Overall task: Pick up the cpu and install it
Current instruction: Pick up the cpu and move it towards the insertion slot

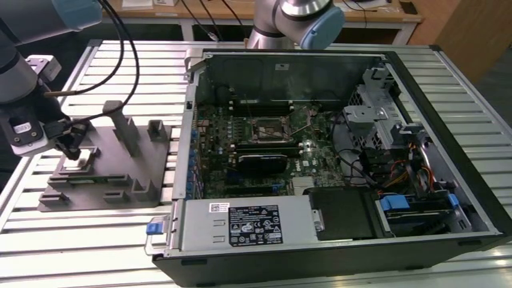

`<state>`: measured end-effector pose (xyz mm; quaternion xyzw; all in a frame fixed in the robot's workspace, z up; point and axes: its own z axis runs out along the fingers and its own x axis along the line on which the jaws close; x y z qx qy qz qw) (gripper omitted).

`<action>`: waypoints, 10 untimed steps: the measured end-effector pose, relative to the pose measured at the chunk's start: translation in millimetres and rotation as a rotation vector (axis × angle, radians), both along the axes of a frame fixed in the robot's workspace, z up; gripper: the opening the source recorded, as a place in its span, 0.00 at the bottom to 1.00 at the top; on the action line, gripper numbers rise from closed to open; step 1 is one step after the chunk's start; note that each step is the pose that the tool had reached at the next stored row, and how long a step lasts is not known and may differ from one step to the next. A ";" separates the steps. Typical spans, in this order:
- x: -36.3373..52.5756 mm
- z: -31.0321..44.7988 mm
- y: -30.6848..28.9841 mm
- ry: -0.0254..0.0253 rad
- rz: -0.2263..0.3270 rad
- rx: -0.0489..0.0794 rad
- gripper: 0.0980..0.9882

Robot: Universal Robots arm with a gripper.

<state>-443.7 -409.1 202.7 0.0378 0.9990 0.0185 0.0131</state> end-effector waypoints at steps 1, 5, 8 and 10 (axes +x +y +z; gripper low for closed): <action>0.0 -0.6 0.2 0.0001 0.000 0.000 0.01; -0.2 -2.7 0.8 0.0003 0.000 0.000 0.01; -0.7 -4.0 0.9 0.0001 0.000 0.000 0.01; -1.5 -4.9 0.9 0.0001 0.000 0.000 0.01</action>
